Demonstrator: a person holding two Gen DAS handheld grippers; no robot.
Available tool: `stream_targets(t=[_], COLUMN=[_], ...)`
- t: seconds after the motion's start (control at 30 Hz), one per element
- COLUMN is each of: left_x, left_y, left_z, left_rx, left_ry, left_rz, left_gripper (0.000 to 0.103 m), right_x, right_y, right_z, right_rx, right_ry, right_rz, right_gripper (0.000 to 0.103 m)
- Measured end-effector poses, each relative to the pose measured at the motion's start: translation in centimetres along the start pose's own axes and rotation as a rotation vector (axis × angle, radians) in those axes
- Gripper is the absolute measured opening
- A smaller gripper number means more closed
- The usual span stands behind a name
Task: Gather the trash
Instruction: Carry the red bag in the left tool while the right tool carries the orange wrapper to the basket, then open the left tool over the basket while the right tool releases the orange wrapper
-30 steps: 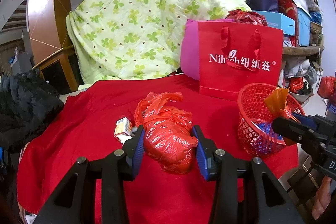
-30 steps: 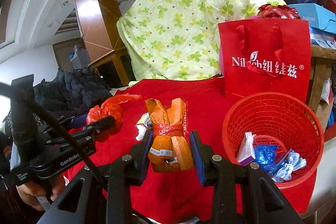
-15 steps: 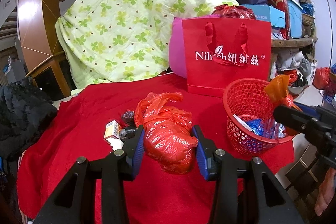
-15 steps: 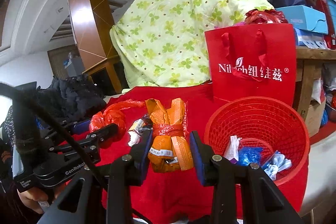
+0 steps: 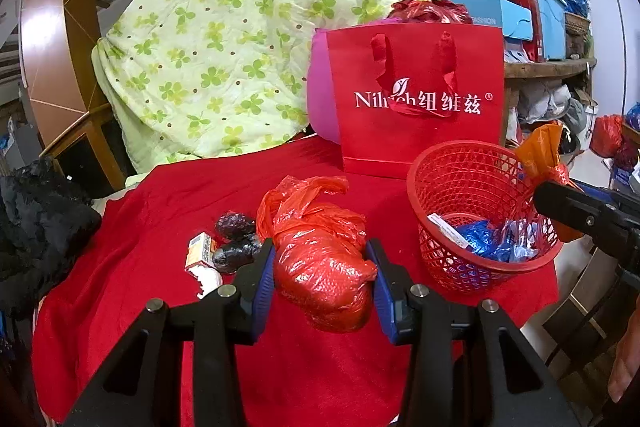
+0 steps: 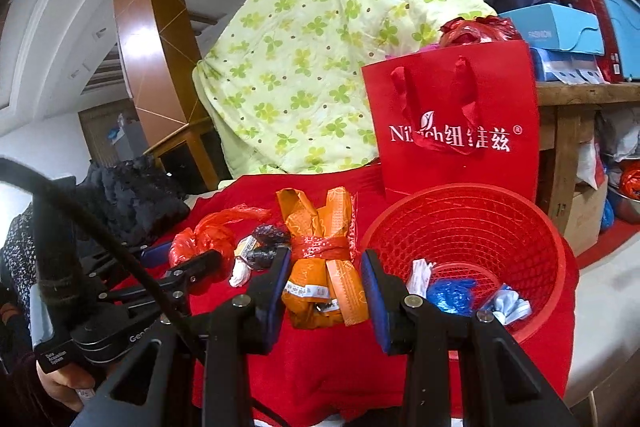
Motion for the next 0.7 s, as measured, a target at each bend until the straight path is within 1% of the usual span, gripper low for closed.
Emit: stream_targets(t=[0.37,0.47,0.53,0.63,0.7], left_x=[-0.6,-0.9,-1.1,-0.7,-0.7], left_y=[-2.3,-3.4,-4.1,-4.9,-5.3], left_z=[1.2,1.7,2.4,4.0,4.7], left_rx=[0.03,0.056,0.091,0.114,0.132], left_ry=[0.004,-0.007,-0.013,0.023,0.034], left_rz=[0.031,0.045,0.039,0.017,0.004], left_gripper=[0.046,0.046,0.046,0.046,0.046], right_x=[0.0,0.0,0.0,0.4,0.8], right_y=[-2.8,-3.7,-4.4,-6.4,-8.0], right_z=[-0.4,-0.6,-0.4,-0.1,-0.2], right_rx=[0.04,0.053,0.068,0.101,0.131], right_ry=[-0.006,-0.016,-0.019,-0.015,-0.013], right_rz=[0.034,0.045,0.045,0.073,0.101], right_gripper=[0.039,0.039,0.039,0.039,0.039])
Point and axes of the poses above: each gripper's, at about its wrist camera, not at the fingertips, and z roughly the way its jaws point, y to its left, x to its underside, the point moved 10 cm from there along z, roughly the way its jaws point, and after that the axes turned 7 degrees about -y, right-handed, at the moved point
